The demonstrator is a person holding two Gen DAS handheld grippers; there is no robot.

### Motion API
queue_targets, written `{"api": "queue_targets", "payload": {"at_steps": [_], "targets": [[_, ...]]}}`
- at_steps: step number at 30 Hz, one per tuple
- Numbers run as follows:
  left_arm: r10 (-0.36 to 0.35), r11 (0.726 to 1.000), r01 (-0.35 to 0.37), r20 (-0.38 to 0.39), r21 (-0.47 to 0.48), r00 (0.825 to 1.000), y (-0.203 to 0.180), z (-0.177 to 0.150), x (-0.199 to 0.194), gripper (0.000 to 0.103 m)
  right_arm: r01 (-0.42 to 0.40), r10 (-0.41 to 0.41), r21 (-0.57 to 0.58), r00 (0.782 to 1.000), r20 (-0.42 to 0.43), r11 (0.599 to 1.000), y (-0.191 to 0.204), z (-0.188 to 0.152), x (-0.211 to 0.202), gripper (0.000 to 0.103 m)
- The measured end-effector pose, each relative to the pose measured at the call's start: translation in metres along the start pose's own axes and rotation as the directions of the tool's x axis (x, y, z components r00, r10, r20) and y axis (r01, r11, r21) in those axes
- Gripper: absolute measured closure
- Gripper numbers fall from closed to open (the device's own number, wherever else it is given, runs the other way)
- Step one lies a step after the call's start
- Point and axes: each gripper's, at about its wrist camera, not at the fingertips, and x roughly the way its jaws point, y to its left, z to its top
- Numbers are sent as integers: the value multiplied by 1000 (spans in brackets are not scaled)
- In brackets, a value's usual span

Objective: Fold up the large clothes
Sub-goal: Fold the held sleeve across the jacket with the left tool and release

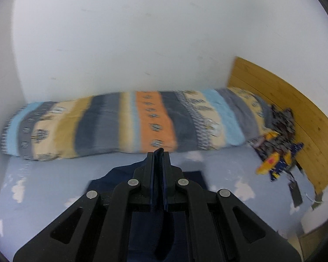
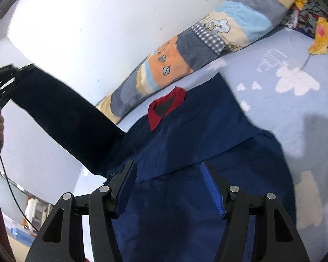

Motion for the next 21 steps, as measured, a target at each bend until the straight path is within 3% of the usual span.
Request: {"api": "queue_targets", "payload": {"at_steps": [6, 12, 14, 16, 19, 21], "targets": [[-73, 997, 73, -132, -5, 989, -81, -51, 93, 99, -16, 15, 50, 999, 29, 999, -23, 9, -20, 40], [-145, 989, 133, -269, -62, 952, -134, -143, 181, 98, -7, 3, 99, 999, 44, 995, -45, 17, -31, 40], [-143, 990, 135, -313, -46, 939, -141, -174, 202, 86, -10, 4, 118, 999, 48, 993, -50, 19, -35, 40], [-145, 989, 133, -351, -58, 925, -142, -196, 213, 45, -9, 3, 123, 999, 53, 992, -53, 20, -38, 40], [-201, 979, 179, -351, -93, 915, -133, -211, 205, 44, -9, 1, 130, 998, 62, 991, -57, 21, -43, 40], [-197, 980, 177, -324, -89, 926, -121, -212, 193, 44, -6, -5, 150, 997, 73, 989, -59, 22, -45, 40]]}}
